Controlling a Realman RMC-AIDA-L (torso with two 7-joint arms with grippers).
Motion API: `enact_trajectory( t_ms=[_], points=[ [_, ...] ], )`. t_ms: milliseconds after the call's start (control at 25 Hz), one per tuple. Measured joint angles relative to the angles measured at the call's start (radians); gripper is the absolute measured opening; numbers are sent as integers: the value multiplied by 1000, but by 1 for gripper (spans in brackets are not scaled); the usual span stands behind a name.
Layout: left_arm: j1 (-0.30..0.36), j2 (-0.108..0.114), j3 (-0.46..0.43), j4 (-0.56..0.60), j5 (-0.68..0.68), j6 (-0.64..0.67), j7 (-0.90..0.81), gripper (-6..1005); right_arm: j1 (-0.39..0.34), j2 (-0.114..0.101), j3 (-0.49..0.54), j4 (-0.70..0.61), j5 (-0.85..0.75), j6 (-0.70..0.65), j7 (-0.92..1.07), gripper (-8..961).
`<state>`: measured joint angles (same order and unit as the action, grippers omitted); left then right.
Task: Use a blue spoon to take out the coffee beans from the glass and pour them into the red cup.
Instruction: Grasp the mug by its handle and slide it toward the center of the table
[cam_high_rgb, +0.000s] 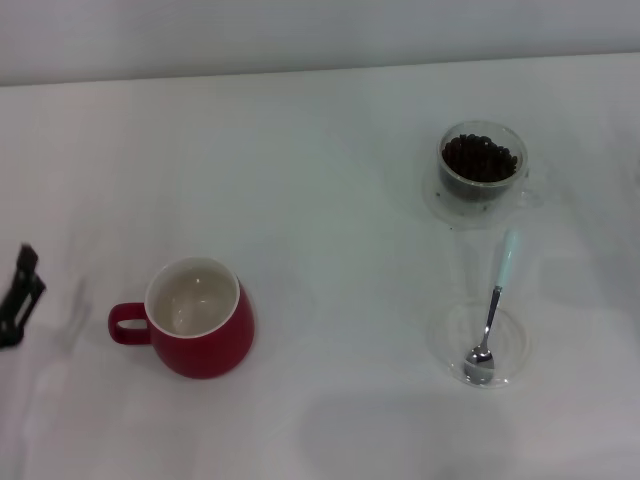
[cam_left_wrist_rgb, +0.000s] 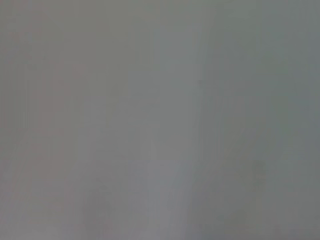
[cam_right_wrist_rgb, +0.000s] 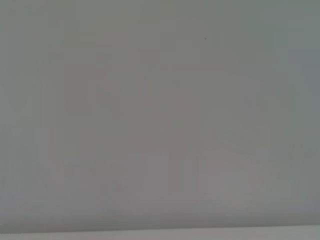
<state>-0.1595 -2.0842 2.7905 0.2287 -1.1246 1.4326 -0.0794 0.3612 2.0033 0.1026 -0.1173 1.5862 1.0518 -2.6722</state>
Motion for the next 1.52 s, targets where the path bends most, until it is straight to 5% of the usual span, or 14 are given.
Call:
enact_trajectory(
  t_ms=[200, 600, 1520],
  points=[
    [72, 1, 0, 1, 87, 48, 0, 875, -5, 0, 1, 0, 0, 14, 7, 865],
    [108, 0, 13, -7, 179, 31, 1, 875, -22, 0, -1, 7, 0, 16, 5, 865],
    [4, 1, 52, -11, 191, -131, 3, 875, -35, 2, 2, 22, 0, 20, 5, 866]
  ],
)
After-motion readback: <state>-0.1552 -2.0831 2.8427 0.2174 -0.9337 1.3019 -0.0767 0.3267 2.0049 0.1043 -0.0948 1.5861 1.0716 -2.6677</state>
